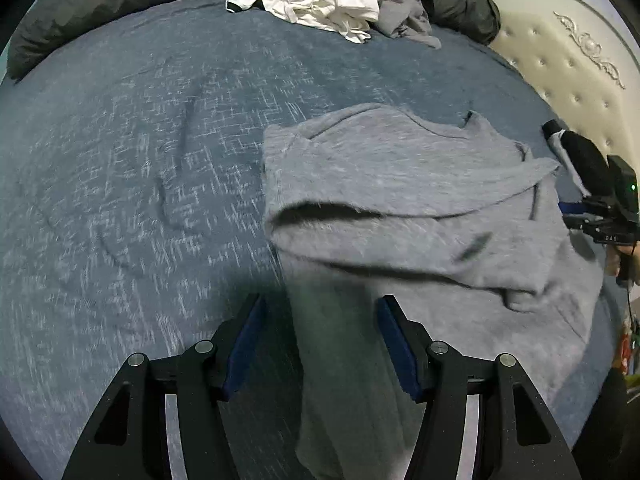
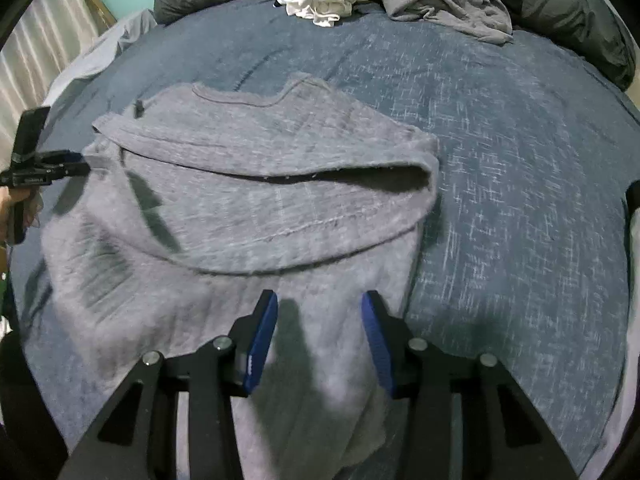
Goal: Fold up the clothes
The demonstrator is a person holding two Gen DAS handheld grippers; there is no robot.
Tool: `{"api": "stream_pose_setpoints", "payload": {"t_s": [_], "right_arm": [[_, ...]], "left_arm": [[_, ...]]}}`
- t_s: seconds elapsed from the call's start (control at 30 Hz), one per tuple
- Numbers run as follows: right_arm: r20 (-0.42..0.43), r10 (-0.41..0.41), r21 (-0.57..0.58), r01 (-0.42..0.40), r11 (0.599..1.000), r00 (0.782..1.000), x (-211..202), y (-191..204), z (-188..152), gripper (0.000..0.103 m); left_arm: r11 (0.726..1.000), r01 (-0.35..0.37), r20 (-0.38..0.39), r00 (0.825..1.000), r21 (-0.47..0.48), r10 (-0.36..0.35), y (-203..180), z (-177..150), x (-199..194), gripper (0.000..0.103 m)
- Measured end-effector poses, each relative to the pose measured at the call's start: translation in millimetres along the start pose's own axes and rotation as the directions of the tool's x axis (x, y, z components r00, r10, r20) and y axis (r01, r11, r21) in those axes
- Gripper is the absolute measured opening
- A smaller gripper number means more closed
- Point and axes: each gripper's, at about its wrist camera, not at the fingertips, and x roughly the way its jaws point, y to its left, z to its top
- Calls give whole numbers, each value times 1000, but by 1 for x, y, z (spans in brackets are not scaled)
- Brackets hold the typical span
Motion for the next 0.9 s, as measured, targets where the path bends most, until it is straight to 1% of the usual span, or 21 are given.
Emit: {"api": "stream_pose_setpoints", "payload": {"t_s": [0.1, 0.17, 0.37, 0.47, 0.53, 0.6, 0.67, 0.7, 0.77, 0.83, 0.9], "right_arm": [[16, -38, -5, 38, 999, 999, 8, -6, 14, 40], [44, -56, 14, 55, 998, 997, 10, -14, 28, 36], [115, -106, 87, 97, 992, 988, 11, -35, 71, 35], [124, -130, 124, 115, 986, 984, 14, -48, 83, 35], [124, -129, 157, 109, 982, 984, 14, -56, 83, 35], [143, -114, 180, 88, 980, 983, 12, -60, 79, 35], [174, -73, 195, 39, 980, 982, 7, -62, 72, 35], [189, -56, 194, 19, 981, 980, 5, -62, 70, 35], [198, -47, 168, 14, 986, 979, 2, -56, 67, 35], [192, -49, 138, 23, 990, 980, 3, -48, 67, 35], [166, -67, 105, 50, 993, 984, 10, -42, 69, 35]], "left_arm": [[1000, -18, 5, 1000, 7, 18, 5, 9, 9, 62], [1000, -12, 19, 1000, -9, 12, 10, 19, 12, 62], [997, -4, 68, 998, -74, 9, 25, 51, 20, 62], [995, 3, 77, 997, -98, 5, 23, 59, 24, 62], [994, 9, 82, 997, -105, 0, 18, 59, 24, 62], [995, 15, 88, 996, -98, -6, 16, 57, 24, 62], [996, 20, 92, 996, -85, -12, 15, 54, 23, 62], [997, 16, 94, 996, -78, -9, 14, 54, 24, 62], [998, 0, 104, 995, -62, 7, 11, 55, 22, 62], [999, -6, 103, 995, -52, 11, 10, 55, 22, 59], [999, -9, 95, 995, -44, 14, 9, 55, 22, 47]]}}
